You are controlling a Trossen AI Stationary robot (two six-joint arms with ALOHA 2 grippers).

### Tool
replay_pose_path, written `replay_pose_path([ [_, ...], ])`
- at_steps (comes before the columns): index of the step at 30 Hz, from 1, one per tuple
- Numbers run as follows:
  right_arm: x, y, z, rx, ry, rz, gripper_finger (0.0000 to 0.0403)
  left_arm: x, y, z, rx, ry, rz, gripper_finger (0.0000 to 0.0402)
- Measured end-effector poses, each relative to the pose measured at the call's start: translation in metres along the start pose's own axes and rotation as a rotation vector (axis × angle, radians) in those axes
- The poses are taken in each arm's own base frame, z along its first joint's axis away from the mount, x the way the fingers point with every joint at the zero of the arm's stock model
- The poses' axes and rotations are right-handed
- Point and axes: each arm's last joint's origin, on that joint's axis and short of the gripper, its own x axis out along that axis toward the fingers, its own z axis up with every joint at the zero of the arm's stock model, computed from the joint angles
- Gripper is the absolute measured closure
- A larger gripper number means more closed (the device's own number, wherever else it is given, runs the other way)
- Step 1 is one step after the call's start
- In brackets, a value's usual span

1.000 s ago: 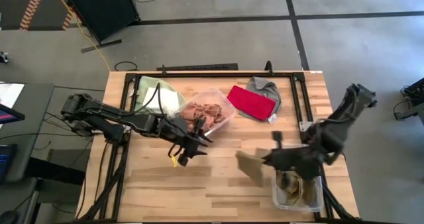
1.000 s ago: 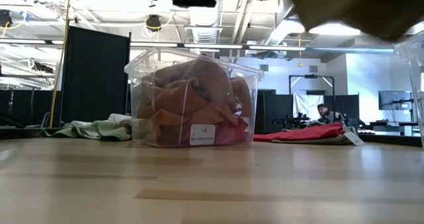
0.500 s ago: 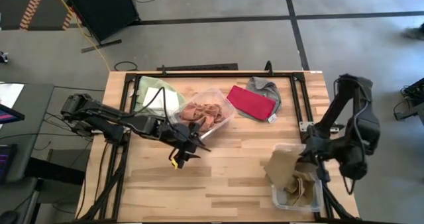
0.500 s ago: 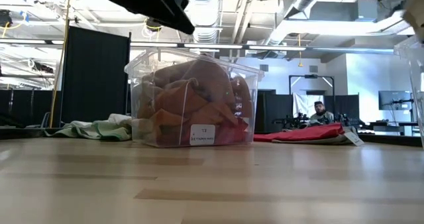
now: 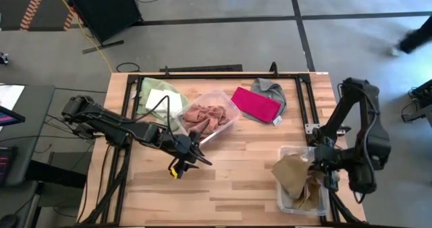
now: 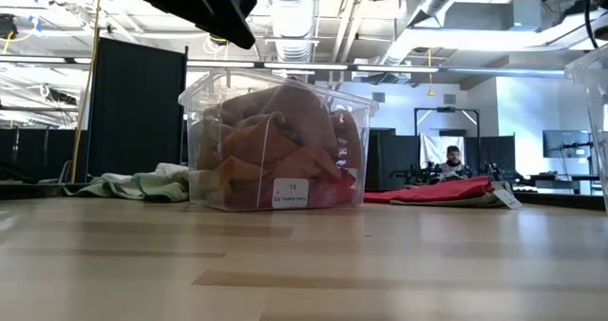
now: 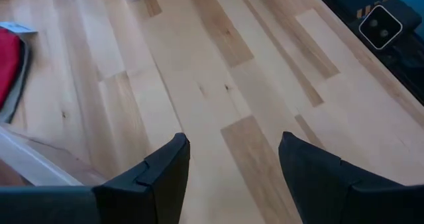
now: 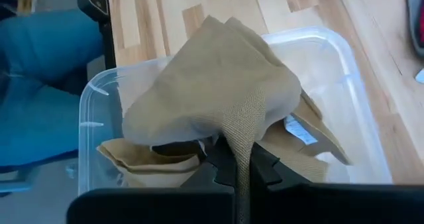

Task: Sort towels by color in basket
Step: Put the brown towel into the bottom transparent bin

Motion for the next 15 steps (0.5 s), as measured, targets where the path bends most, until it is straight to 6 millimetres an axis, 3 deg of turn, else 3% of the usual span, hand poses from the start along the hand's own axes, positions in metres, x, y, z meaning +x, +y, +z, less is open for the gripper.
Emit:
replay_pose_path([
  [7, 0.034, 0.026, -0.003, -0.070, -0.005, -0.030, 0.0380, 0.000, -0.005, 0.000, -0.005, 0.007, -0.014, 0.0180],
  [15, 0.080, 0.034, -0.005, -0.072, 0.065, -0.037, 0.0379, 0.000, -0.006, -0.001, -0.016, 0.014, -0.016, 0.0180],
])
